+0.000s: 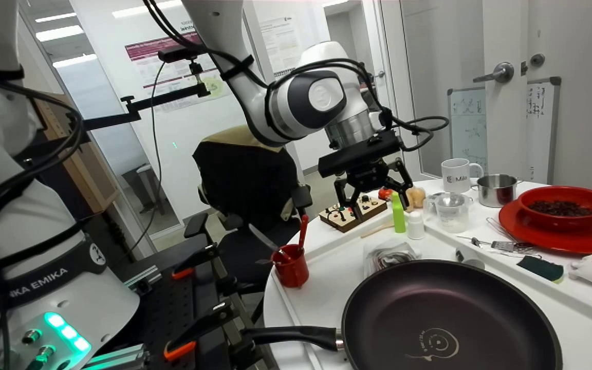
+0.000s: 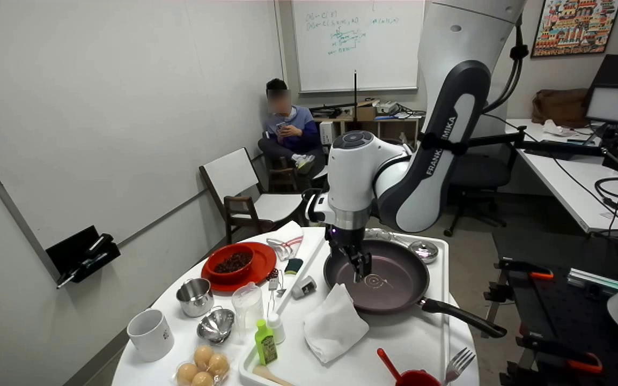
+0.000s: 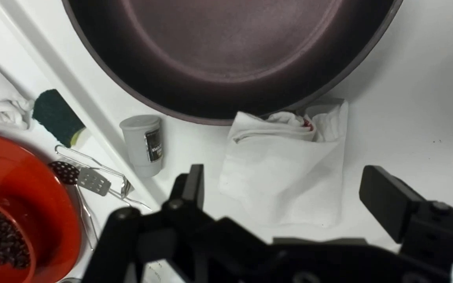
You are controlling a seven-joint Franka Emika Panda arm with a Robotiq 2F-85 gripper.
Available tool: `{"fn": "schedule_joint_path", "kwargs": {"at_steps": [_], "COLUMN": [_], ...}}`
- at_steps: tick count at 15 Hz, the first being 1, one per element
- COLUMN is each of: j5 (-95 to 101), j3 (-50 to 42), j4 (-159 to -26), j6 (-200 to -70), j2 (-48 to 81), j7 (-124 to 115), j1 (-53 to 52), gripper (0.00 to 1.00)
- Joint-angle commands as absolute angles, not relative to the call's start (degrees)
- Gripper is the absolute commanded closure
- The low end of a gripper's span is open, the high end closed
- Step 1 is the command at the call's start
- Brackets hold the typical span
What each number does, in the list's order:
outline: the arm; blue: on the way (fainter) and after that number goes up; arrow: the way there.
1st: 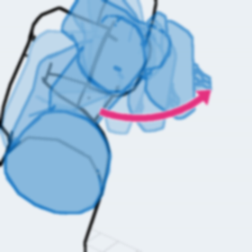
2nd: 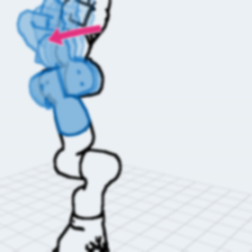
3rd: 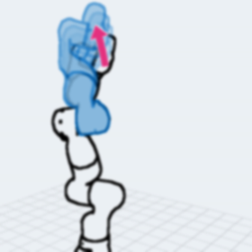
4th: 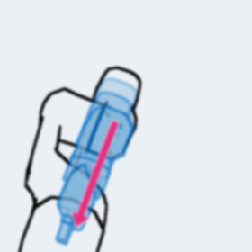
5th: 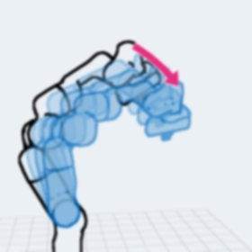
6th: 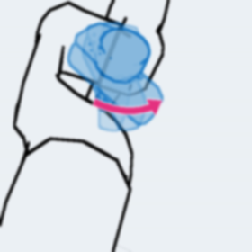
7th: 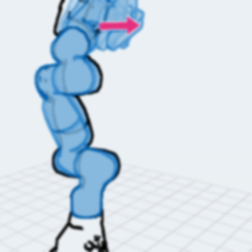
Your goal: Use the cloth to wipe the frying pan.
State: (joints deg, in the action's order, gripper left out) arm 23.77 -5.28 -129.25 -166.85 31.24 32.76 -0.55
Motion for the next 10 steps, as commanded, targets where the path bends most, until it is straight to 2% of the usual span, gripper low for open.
{"fn": "schedule_joint_path", "kwargs": {"at_steps": [1, 10], "j5": [27.2, 28.4], "j3": [-5.3, -11.2], "j4": [-127.6, -120.6], "j6": [-171.5, -173.1], "j2": [34.7, 44.2], "j7": [31.2, 24.4], "j1": [-1.3, -9.8], "gripper": [0.00, 0.00]}}
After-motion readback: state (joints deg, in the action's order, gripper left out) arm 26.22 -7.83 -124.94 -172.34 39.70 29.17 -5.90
